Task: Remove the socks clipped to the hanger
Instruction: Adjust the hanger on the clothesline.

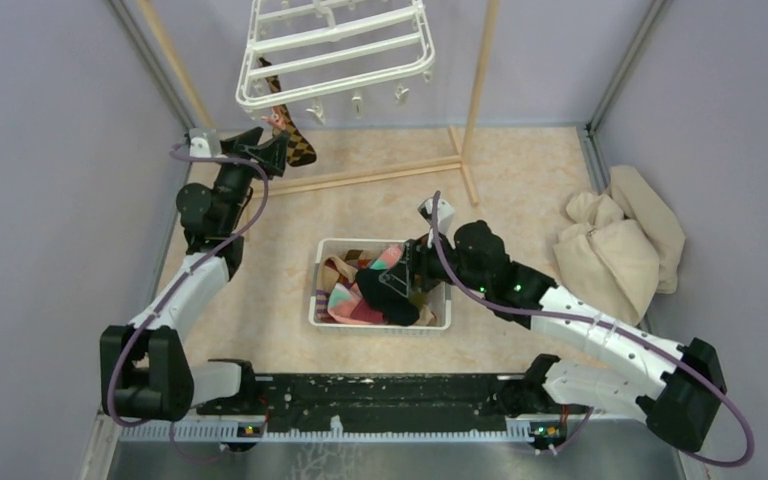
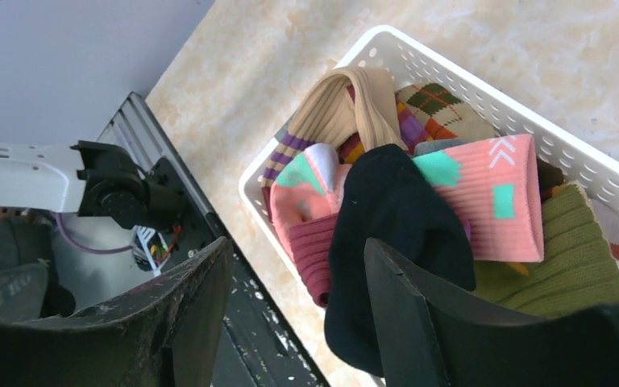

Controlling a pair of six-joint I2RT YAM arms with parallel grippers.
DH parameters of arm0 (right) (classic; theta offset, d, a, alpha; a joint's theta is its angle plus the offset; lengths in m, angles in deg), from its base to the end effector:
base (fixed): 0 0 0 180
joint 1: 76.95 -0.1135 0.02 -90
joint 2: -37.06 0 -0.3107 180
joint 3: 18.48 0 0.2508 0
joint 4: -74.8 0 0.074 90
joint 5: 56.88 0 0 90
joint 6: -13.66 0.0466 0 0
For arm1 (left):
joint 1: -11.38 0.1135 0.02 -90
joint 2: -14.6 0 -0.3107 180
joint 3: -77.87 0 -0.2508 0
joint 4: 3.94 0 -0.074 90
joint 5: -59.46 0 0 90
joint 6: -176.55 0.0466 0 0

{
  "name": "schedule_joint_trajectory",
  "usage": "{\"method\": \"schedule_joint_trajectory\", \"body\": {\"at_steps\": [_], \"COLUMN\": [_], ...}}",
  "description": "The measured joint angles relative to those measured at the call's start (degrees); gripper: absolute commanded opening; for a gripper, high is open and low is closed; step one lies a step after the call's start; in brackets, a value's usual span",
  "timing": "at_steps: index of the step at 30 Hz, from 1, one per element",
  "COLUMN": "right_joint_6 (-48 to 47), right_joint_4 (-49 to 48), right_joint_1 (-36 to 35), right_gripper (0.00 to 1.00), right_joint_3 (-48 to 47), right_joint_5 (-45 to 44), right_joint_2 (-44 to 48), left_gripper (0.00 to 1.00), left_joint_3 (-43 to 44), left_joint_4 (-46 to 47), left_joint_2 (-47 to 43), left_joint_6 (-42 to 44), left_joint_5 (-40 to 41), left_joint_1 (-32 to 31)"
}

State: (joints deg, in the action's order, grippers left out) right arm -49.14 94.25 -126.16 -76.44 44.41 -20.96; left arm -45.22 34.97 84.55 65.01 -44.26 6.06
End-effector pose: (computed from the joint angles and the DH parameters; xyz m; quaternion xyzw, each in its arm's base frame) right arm 0.1362 0.1718 0.3368 -0.2109 0.7869 0.4183 0.4016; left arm 0.2630 -0.0356 0.4008 0.0259 0.5361 -0.2571 0.8036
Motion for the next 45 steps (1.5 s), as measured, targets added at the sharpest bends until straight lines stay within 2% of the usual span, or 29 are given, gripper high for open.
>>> {"method": "schedule_joint_trajectory", "body": {"at_steps": [6, 15, 26, 37, 45], "right_joint_6": [0.9, 1.4, 1.6, 2.5, 3.0], "right_joint_4": [-0.2, -0.3, -1.1, -3.1, -4.0], "right_joint_1": [0.0, 0.0, 0.0, 0.0, 0.0], "right_gripper": [0.61, 0.61, 0.61, 0.61, 0.61], "right_joint_3": [1.4, 3.2, 4.4, 5.9, 5.9], "right_joint_5": [0.2, 0.2, 0.4, 0.9, 1.5], "right_joint_2": [3.2, 4.1, 4.1, 4.0, 3.5], "left_gripper": [0.76, 0.77, 0.75, 0.75, 0.74], "left_joint_3": [3.7, 10.8, 10.9, 12.1, 14.1], "left_joint_4": [-2.1, -3.1, -3.6, -5.5, -7.1], "left_joint_2": [4.6, 5.0, 4.3, -0.6, -2.0], "left_joint_6": [1.9, 5.8, 7.0, 6.8, 7.7], "left_joint_5": [-0.5, -0.9, -2.3, -7.0, -8.3], "left_joint_1": [0.0, 0.1, 0.1, -0.2, -3.7]}}
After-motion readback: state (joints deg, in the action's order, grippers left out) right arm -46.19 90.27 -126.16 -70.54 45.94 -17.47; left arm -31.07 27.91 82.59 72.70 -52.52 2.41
